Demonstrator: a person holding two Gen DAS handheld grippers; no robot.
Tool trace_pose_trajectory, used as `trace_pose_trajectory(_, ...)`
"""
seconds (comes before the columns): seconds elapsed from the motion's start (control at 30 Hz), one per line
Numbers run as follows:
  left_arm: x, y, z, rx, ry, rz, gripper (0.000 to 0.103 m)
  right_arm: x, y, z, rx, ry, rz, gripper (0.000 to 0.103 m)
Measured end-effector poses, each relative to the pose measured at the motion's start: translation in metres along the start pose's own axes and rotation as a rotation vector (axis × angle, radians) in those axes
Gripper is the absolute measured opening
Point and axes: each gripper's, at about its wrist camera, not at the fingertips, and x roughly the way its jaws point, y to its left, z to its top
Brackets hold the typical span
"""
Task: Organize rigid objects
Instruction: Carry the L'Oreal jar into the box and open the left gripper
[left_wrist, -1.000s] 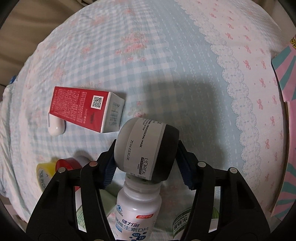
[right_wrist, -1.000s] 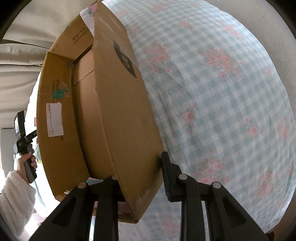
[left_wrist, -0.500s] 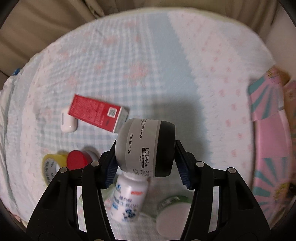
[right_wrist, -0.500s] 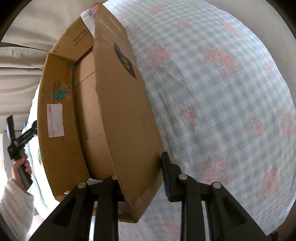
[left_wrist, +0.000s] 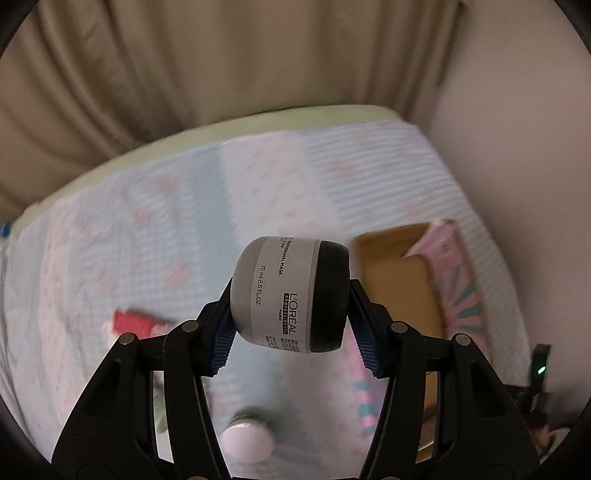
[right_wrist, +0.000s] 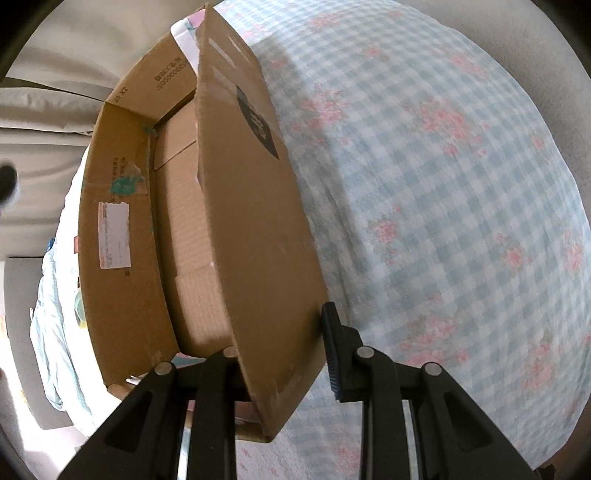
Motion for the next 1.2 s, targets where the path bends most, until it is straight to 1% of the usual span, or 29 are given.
trace_pose_trajectory(0.07,0.008,-0.028,0.012,0.032,0.002,-0.027,0.052,0.001,0.001,-0.002,-0.007,-0.004,-0.001,0.024)
trace_pose_trajectory(0.2,0.038,-0.078,0.021,0.059,0.036,-0.08,0.052,0.003,0.003,-0.005,-0.02,-0.01,-0.005,0.024)
trace_pose_trajectory(0.3,0.074,-0.115,0.02,0.075,0.084,-0.097,0.052,0.005,0.005,-0.007,-0.024,-0.014,-0.005,0.024)
trace_pose_trajectory(0.37,0.094,-0.13,0.013,0.082,0.119,-0.101,0.052,0.006,0.008,-0.009,-0.029,-0.015,-0.009,0.024)
trace_pose_trajectory(0.43,0.115,-0.137,0.003,0.077,0.158,-0.105,0.052,0.006,0.01,-0.01,-0.034,-0.016,-0.013,0.024)
trace_pose_trajectory(0.47,0.13,-0.144,-0.003,0.073,0.189,-0.11,0.052,0.007,0.012,-0.01,-0.037,-0.015,-0.016,0.024)
trace_pose_trajectory(0.67,0.177,-0.157,-0.03,0.056,0.296,-0.113,0.048,0.011,0.019,-0.011,-0.055,-0.012,-0.024,0.024)
trace_pose_trajectory(0.73,0.183,-0.16,-0.031,0.053,0.308,-0.108,0.048,0.012,0.02,-0.01,-0.059,-0.009,-0.025,0.024)
trace_pose_trajectory(0.83,0.185,-0.162,-0.031,0.053,0.307,-0.11,0.048,0.012,0.021,-0.009,-0.065,-0.005,-0.026,0.024)
trace_pose_trajectory(0.9,0.185,-0.164,-0.028,0.064,0.302,-0.087,0.049,0.013,0.02,-0.007,-0.068,-0.003,-0.025,0.024)
trace_pose_trajectory(0.93,0.184,-0.165,-0.025,0.064,0.293,-0.075,0.052,0.013,0.021,-0.007,-0.068,-0.003,-0.023,0.024)
trace_pose_trajectory(0.97,0.177,-0.164,-0.022,0.06,0.27,-0.074,0.079,0.014,0.02,-0.007,-0.067,-0.003,-0.022,0.024)
trace_pose_trajectory(1.0,0.177,-0.161,-0.018,0.059,0.259,-0.075,0.1,0.01,0.018,-0.005,-0.064,-0.003,-0.018,0.024)
trace_pose_trajectory(1.03,0.172,-0.158,-0.017,0.051,0.23,-0.068,0.103,0.011,0.018,-0.005,-0.066,-0.001,-0.02,0.024)
trace_pose_trajectory(1.1,0.173,-0.156,-0.016,0.045,0.249,-0.076,0.103,0.009,0.018,-0.004,-0.071,-0.002,-0.023,0.024)
trace_pose_trajectory(1.2,0.172,-0.156,-0.017,0.034,0.252,-0.088,0.103,0.01,0.02,-0.004,-0.074,-0.003,-0.025,0.024)
